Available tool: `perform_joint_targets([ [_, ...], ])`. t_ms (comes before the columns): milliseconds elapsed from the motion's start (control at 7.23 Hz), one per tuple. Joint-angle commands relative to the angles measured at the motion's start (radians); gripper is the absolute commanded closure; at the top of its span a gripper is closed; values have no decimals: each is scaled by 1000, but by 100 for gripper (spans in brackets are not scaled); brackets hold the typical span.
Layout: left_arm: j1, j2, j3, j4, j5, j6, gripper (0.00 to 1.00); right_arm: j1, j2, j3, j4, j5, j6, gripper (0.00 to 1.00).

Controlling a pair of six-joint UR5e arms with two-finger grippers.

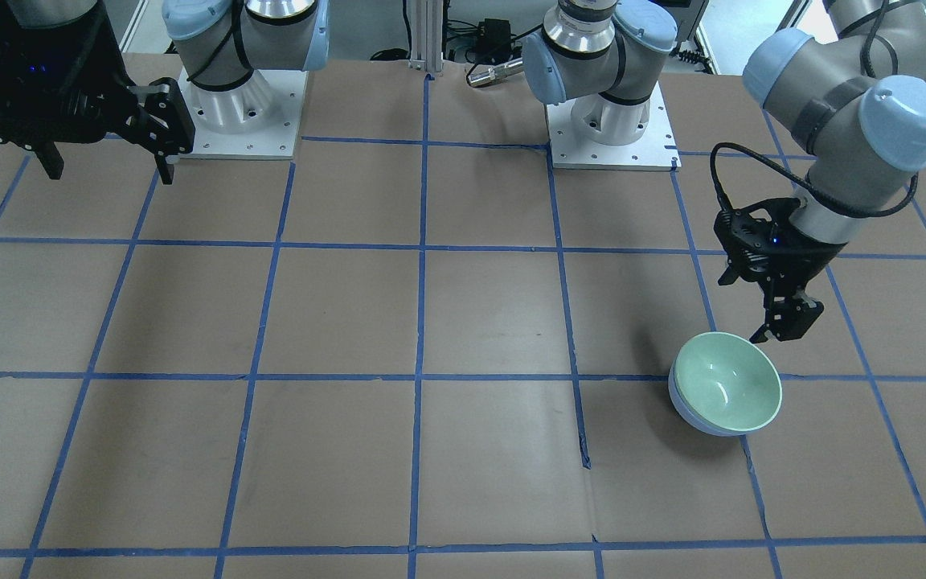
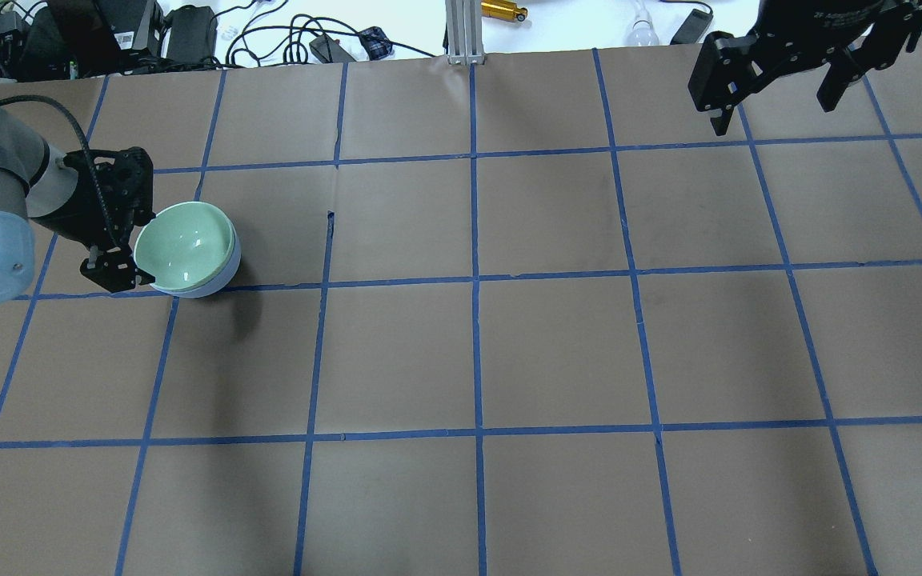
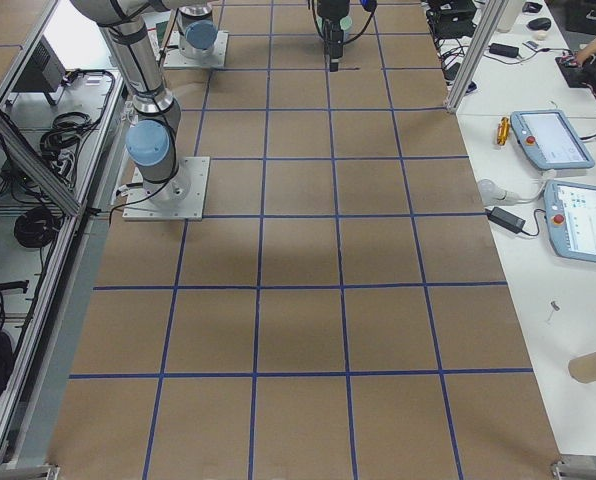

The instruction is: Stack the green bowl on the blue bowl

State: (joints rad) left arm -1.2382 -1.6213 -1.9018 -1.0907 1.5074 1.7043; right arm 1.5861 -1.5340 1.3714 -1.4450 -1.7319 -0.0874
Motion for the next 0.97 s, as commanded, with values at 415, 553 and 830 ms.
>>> perform_joint_targets([
  [415,-168,21,251,-353,-6,-609,0,0,0,0,0,0,0,0],
  [553,-212,23,266,-376,-4,-747,0,0,0,0,0,0,0,0],
  [830,-265,53,276,-399,7,-973,0,0,0,0,0,0,0,0],
])
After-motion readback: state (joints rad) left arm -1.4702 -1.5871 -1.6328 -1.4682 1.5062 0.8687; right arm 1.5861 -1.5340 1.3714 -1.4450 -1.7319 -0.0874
